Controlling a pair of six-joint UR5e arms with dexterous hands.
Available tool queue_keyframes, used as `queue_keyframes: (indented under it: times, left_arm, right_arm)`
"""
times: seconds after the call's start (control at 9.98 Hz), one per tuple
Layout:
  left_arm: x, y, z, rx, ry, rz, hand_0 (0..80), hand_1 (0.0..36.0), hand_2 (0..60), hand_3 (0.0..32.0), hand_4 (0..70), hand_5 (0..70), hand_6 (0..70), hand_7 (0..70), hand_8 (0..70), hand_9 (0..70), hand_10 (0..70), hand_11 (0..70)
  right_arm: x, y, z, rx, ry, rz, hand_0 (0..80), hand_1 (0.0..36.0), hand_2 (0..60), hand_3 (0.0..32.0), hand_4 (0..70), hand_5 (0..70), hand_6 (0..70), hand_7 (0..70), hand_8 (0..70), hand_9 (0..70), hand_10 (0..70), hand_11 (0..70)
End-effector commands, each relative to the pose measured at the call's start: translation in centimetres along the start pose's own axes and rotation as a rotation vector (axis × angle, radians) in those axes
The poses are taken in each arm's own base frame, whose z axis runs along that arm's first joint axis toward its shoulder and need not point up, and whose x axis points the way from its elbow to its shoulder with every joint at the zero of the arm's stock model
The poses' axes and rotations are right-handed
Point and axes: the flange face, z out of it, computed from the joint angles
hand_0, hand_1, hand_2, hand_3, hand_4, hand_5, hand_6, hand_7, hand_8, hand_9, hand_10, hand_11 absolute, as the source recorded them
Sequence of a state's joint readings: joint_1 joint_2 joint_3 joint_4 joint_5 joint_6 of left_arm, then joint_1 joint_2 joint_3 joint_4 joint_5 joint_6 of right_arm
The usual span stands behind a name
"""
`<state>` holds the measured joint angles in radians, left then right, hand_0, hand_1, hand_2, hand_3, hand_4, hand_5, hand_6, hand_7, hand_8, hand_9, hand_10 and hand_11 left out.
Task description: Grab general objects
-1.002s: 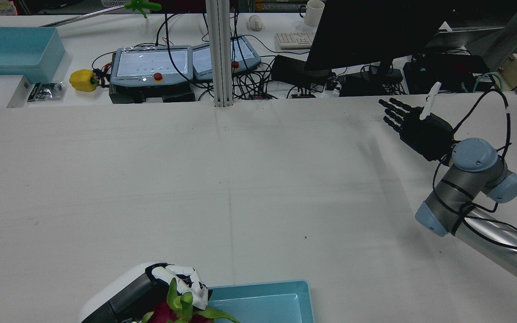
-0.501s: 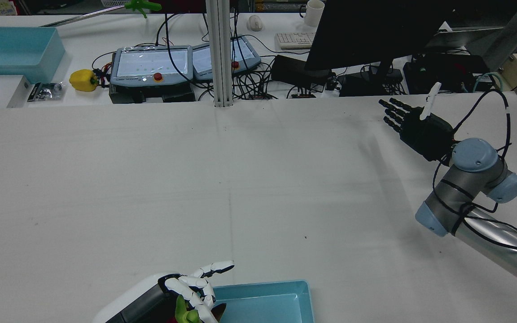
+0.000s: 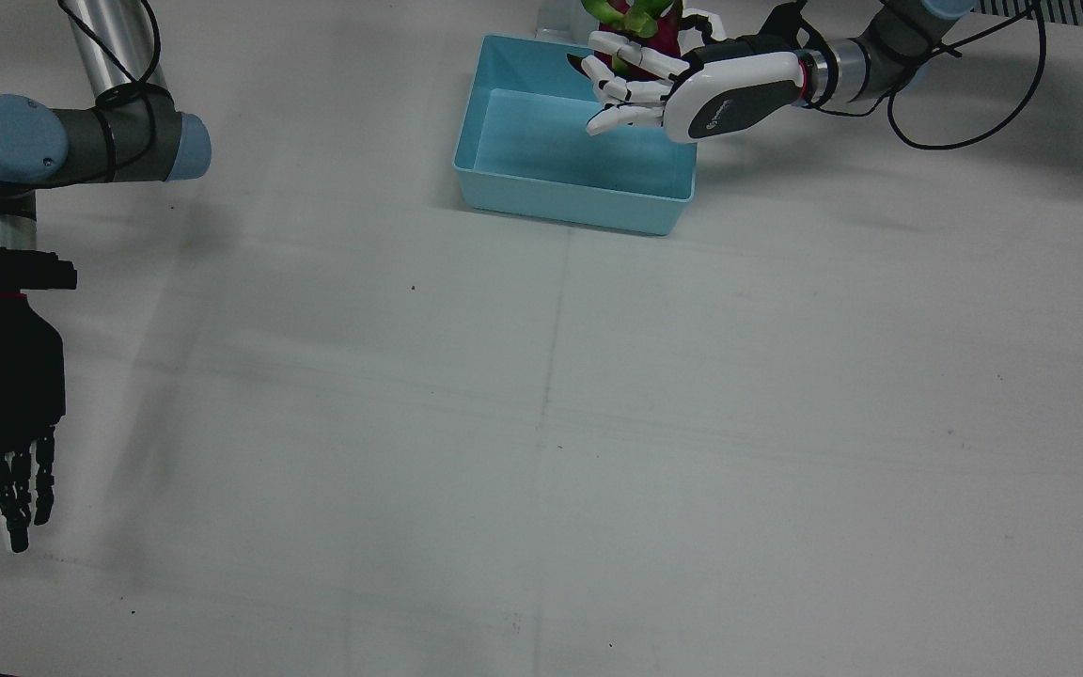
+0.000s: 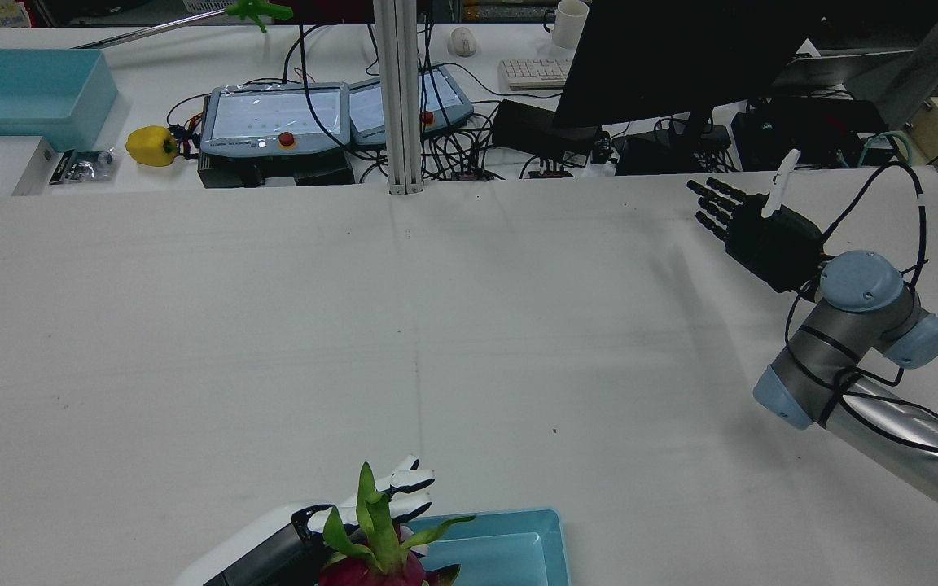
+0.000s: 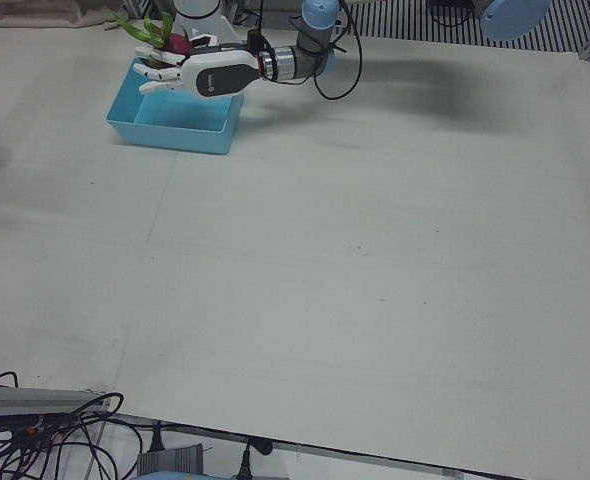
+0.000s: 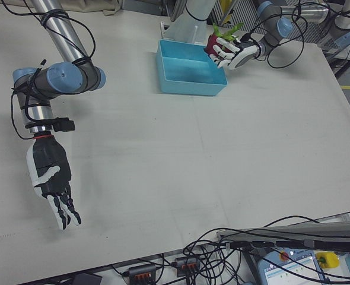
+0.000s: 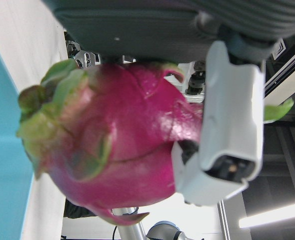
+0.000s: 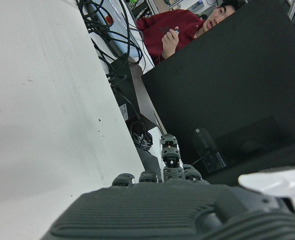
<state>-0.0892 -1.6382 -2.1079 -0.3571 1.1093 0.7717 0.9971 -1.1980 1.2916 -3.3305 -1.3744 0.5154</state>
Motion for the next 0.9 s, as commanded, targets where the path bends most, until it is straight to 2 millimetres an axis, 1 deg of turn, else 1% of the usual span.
queue_keyframes:
  times: [0.0, 0.1, 0.2, 0.3, 0.4, 0.5, 0.6, 0.7, 0.8]
  left_arm:
    - [0.1, 0.0, 0.1, -0.002, 0.002, 0.001, 80.0, 36.0, 60.0, 28.8, 0.0, 0.0, 0.0, 4.8, 0.0, 0.0, 16.6, 29.3]
    - [0.2, 0.0, 0.1, -0.004, 0.006, 0.0, 80.0, 36.0, 60.0, 32.0, 0.0, 0.0, 0.0, 0.8, 0.0, 0.0, 17.2, 30.1]
    - [0.2, 0.0, 0.2, -0.007, 0.009, -0.002, 80.0, 36.0, 60.0, 31.8, 0.0, 0.0, 0.0, 0.0, 0.0, 0.0, 17.8, 31.0]
    - [0.2, 0.0, 0.2, -0.008, 0.01, -0.002, 80.0, 36.0, 60.0, 29.4, 0.0, 0.0, 0.0, 0.0, 0.0, 0.0, 18.4, 31.8]
    - [0.2, -0.1, 0.1, -0.007, 0.009, -0.002, 80.0, 36.0, 60.0, 28.2, 0.0, 0.0, 0.0, 0.0, 0.0, 0.0, 18.6, 32.1]
    - [0.2, 0.0, 0.1, -0.008, 0.01, -0.002, 80.0, 36.0, 60.0, 27.8, 0.0, 0.0, 0.0, 0.0, 0.0, 0.0, 18.4, 31.9]
    - [0.7, -0.2, 0.2, -0.007, 0.017, 0.002, 76.2, 36.0, 60.0, 28.8, 0.0, 0.0, 0.0, 0.0, 0.0, 0.0, 10.6, 20.3]
    - [1.2, -0.4, 0.4, -0.011, 0.029, -0.002, 55.1, 36.0, 60.0, 28.6, 0.0, 0.0, 0.0, 0.0, 0.0, 0.0, 0.3, 3.6]
    - [1.2, -0.3, 0.4, -0.017, 0.034, -0.009, 52.1, 36.0, 60.0, 26.0, 0.0, 0.0, 0.0, 0.0, 0.0, 0.0, 0.0, 1.9]
  right_arm:
    - [0.0, 0.0, 0.0, 0.001, -0.001, 0.0, 0.0, 0.0, 0.0, 0.0, 0.0, 0.0, 0.0, 0.0, 0.0, 0.0, 0.0, 0.0]
    - [0.0, 0.0, 0.0, 0.0, 0.0, 0.0, 0.0, 0.0, 0.0, 0.0, 0.0, 0.0, 0.0, 0.0, 0.0, 0.0, 0.0, 0.0]
    - [0.0, 0.0, 0.0, 0.0, 0.0, 0.0, 0.0, 0.0, 0.0, 0.0, 0.0, 0.0, 0.0, 0.0, 0.0, 0.0, 0.0, 0.0]
    - [0.0, 0.0, 0.0, 0.0, 0.0, 0.0, 0.0, 0.0, 0.0, 0.0, 0.0, 0.0, 0.0, 0.0, 0.0, 0.0, 0.0, 0.0]
    - [0.0, 0.0, 0.0, 0.0, 0.0, 0.0, 0.0, 0.0, 0.0, 0.0, 0.0, 0.0, 0.0, 0.0, 0.0, 0.0, 0.0, 0.0]
    - [0.0, 0.0, 0.0, 0.0, 0.0, 0.0, 0.0, 0.0, 0.0, 0.0, 0.0, 0.0, 0.0, 0.0, 0.0, 0.0, 0.0, 0.0]
    - [0.0, 0.0, 0.0, 0.0, 0.0, 0.0, 0.0, 0.0, 0.0, 0.0, 0.0, 0.0, 0.0, 0.0, 0.0, 0.0, 0.0, 0.0]
    - [0.0, 0.0, 0.0, 0.0, 0.0, 0.0, 0.0, 0.0, 0.0, 0.0, 0.0, 0.0, 0.0, 0.0, 0.0, 0.0, 0.0, 0.0]
    - [0.0, -0.1, 0.0, 0.002, -0.001, -0.001, 0.0, 0.0, 0.0, 0.0, 0.0, 0.0, 0.0, 0.0, 0.0, 0.0, 0.0, 0.0]
